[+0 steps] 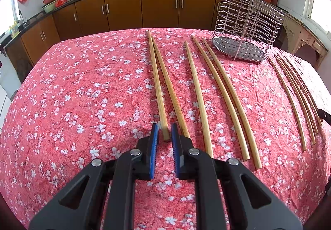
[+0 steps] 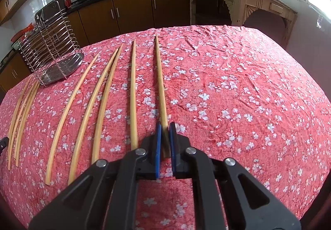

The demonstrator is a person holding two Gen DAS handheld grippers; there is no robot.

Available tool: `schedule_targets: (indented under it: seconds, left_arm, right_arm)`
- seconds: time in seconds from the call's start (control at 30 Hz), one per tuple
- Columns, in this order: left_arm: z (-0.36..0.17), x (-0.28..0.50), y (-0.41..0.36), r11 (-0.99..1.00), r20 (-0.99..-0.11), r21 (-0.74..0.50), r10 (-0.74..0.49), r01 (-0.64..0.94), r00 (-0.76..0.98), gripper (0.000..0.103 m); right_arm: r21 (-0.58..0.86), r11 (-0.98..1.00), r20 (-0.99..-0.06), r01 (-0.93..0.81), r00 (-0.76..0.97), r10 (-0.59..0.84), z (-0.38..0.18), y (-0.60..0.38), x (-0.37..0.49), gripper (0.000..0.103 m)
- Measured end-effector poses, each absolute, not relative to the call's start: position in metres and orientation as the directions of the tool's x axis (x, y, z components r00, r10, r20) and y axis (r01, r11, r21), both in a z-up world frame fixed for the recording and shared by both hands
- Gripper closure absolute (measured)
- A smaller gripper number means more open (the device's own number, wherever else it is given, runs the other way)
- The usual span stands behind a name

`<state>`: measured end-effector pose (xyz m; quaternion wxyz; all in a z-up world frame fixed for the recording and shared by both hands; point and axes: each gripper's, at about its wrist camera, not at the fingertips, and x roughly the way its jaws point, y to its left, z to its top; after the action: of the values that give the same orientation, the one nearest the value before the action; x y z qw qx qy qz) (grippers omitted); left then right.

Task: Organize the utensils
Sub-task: 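Lower the left tool onto a wooden chopstick and close it while the right tool grasps another, then lift the left tool's chopstick toward the wire holder while the right tool carries its chopstick there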

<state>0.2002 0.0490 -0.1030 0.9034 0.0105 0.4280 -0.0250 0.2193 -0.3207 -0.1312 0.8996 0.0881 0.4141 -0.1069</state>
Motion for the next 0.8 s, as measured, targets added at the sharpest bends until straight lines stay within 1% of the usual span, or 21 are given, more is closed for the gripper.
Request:
schedule_targets:
  seconds: [0.03, 0.13, 0.3, 0.43, 0.7, 0.8]
  left_arm:
    - [-0.103, 0.2, 0.05, 0.999, -0.774, -0.004, -0.035, 0.05, 0.632, 0.095]
    - [-0.102, 0.196, 0.057, 0.999, -0.774, -0.013, -0.035, 0.039, 0.632, 0.096]
    - [-0.084, 0.181, 0.07, 0.999, -0.732, -0.016, -0.031, 0.029, 0.681, 0.096]
    - [-0.059, 0.168, 0.08, 1.0, -0.664, -0.021, -0.031, 0.023, 0.747, 0.096]
    - [0.003, 0.151, 0.099, 0.998, -0.464, -0.056, -0.036, 0.011, 0.885, 0.096]
    - [0.021, 0.154, 0.104, 0.997, -0.418, -0.08, -0.039, 0.006, 0.908, 0.096]
  right_arm:
    - [0.074, 0.962, -0.763, 0.264, 0.636, -0.116, -0.131, -0.321, 0.218, 0.095]
    - [0.08, 0.961, -0.75, 0.264, 0.652, -0.117, -0.127, -0.321, 0.211, 0.095]
    - [0.065, 0.965, -0.696, 0.256, 0.704, -0.14, -0.105, -0.321, 0.193, 0.095]
    - [0.046, 0.968, -0.628, 0.248, 0.76, -0.165, -0.078, -0.319, 0.178, 0.095]
    - [0.047, 0.971, -0.462, 0.233, 0.867, -0.185, -0.018, -0.321, 0.16, 0.095]
    - [0.061, 0.971, -0.41, 0.233, 0.892, -0.188, 0.0, -0.327, 0.162, 0.095]
